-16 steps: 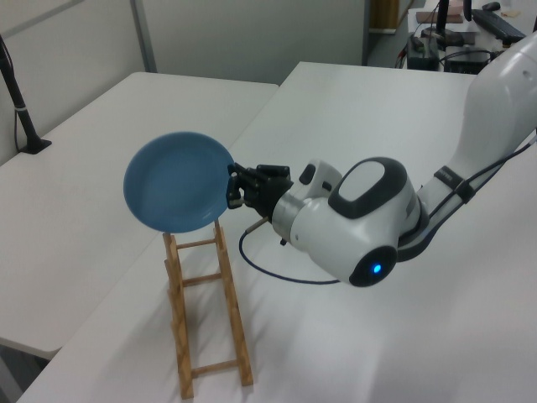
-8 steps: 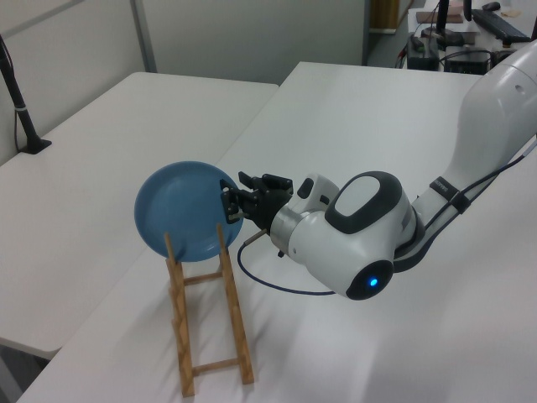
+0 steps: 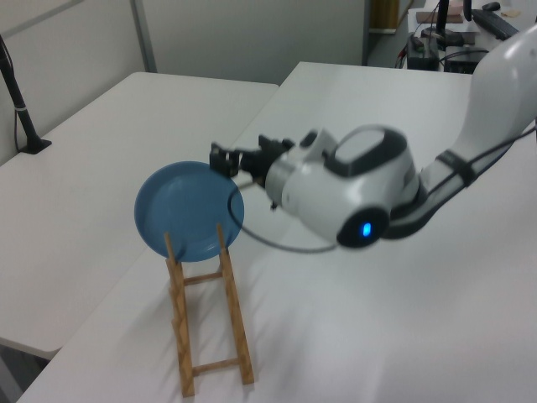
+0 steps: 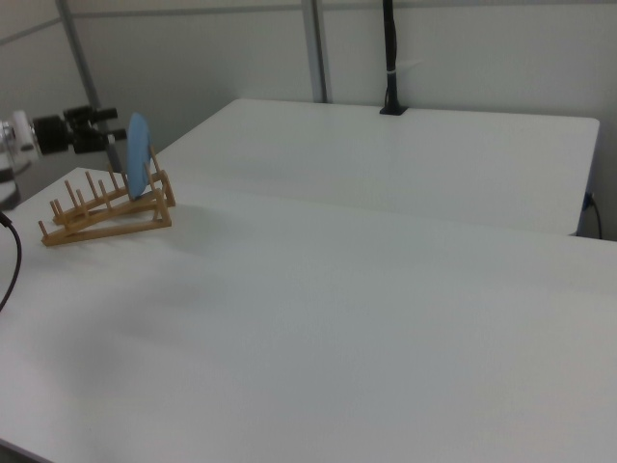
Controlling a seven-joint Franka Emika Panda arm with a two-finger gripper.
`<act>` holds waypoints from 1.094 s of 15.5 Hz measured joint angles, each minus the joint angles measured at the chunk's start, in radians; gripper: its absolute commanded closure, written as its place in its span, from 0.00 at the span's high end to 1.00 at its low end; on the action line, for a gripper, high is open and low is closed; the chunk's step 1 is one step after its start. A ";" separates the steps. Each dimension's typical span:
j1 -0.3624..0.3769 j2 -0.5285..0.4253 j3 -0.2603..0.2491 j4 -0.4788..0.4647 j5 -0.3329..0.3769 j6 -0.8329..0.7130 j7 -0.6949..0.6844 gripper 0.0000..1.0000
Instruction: Place plate in plate rack
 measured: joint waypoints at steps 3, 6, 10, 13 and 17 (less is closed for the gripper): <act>-0.016 -0.113 0.001 0.006 0.232 0.000 -0.107 1.00; -0.078 -0.258 0.001 0.007 0.596 0.000 -0.322 1.00; -0.217 -0.450 -0.001 -0.040 1.058 -0.019 -0.663 1.00; -0.368 -0.568 -0.006 -0.107 1.334 -0.091 -0.889 1.00; -0.560 -0.672 -0.029 -0.200 1.534 -0.175 -1.233 1.00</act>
